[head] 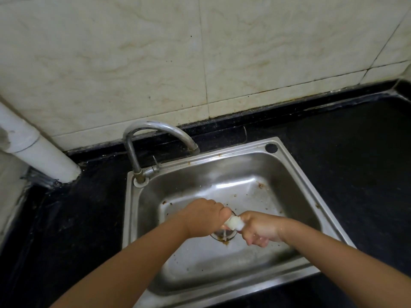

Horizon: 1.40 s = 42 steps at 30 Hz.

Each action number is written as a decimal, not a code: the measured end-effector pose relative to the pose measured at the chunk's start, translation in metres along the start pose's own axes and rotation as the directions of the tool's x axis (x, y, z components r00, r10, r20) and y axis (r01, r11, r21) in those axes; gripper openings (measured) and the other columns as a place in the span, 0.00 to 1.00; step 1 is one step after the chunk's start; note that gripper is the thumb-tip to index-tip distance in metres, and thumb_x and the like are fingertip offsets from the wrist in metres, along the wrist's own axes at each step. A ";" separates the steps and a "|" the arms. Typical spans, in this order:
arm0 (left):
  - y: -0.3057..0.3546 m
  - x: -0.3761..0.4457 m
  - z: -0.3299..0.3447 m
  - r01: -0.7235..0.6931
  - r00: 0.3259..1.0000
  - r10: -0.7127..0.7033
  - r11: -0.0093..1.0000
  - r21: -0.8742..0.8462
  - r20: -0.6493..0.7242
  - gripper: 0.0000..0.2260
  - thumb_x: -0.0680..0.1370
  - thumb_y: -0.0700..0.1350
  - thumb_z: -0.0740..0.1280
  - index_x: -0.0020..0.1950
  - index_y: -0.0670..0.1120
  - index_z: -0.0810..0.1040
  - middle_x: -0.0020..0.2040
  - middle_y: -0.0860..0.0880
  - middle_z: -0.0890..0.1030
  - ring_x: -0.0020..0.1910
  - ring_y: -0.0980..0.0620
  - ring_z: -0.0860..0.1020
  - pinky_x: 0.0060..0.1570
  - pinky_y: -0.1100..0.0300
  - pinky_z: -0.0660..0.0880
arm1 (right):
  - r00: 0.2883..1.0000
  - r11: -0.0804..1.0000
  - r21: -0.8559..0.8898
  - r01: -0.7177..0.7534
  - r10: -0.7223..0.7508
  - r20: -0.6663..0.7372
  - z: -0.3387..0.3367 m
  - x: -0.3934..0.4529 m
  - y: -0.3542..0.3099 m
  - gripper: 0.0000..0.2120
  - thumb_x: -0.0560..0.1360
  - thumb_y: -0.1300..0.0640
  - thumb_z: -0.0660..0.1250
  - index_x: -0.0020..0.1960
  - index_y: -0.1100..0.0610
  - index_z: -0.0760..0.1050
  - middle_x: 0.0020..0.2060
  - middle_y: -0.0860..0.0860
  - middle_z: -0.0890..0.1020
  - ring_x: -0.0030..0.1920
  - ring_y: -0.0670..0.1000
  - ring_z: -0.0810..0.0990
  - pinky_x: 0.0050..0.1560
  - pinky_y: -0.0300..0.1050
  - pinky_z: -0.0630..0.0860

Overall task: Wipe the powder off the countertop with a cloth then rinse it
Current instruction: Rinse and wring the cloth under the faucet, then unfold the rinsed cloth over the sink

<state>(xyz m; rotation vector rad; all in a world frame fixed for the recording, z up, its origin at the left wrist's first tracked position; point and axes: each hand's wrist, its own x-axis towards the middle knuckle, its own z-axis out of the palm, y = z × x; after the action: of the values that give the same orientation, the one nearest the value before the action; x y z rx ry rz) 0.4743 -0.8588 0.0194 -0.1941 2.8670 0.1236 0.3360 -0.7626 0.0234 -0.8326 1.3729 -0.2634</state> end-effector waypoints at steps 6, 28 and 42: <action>-0.004 -0.008 -0.008 0.117 0.978 -0.145 0.976 -0.181 -0.148 0.22 0.78 0.57 0.53 0.59 0.40 0.71 0.56 0.42 0.73 0.54 0.46 0.71 0.43 0.60 0.61 | 0.883 0.850 -0.517 0.104 -0.318 -0.346 -0.001 -0.002 -0.009 0.08 0.73 0.61 0.66 0.47 0.54 0.67 0.46 0.51 0.78 0.49 0.51 0.77 0.42 0.38 0.68; 0.006 -0.051 -0.137 -0.139 0.752 -0.652 -0.297 -0.945 0.095 0.10 0.81 0.45 0.56 0.44 0.42 0.71 0.27 0.45 0.79 0.20 0.55 0.74 0.20 0.67 0.70 | 0.311 0.713 -0.295 0.636 -0.586 -0.748 0.001 -0.113 -0.095 0.18 0.70 0.75 0.64 0.42 0.51 0.74 0.41 0.48 0.77 0.40 0.46 0.75 0.37 0.35 0.72; 0.008 -0.070 -0.139 -0.266 0.753 -0.655 -0.221 -0.938 -0.059 0.06 0.78 0.41 0.62 0.52 0.42 0.76 0.42 0.47 0.78 0.36 0.54 0.77 0.33 0.63 0.76 | 0.386 0.621 -0.047 0.783 -0.543 -0.746 0.002 -0.121 -0.121 0.24 0.73 0.71 0.64 0.61 0.48 0.66 0.48 0.60 0.77 0.38 0.53 0.77 0.29 0.37 0.76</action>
<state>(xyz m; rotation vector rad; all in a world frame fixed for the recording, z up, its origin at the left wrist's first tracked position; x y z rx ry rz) 0.5047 -0.8563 0.1723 -1.2507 2.0499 2.8000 0.3467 -0.7710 0.1935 -1.0386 1.5371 -1.5932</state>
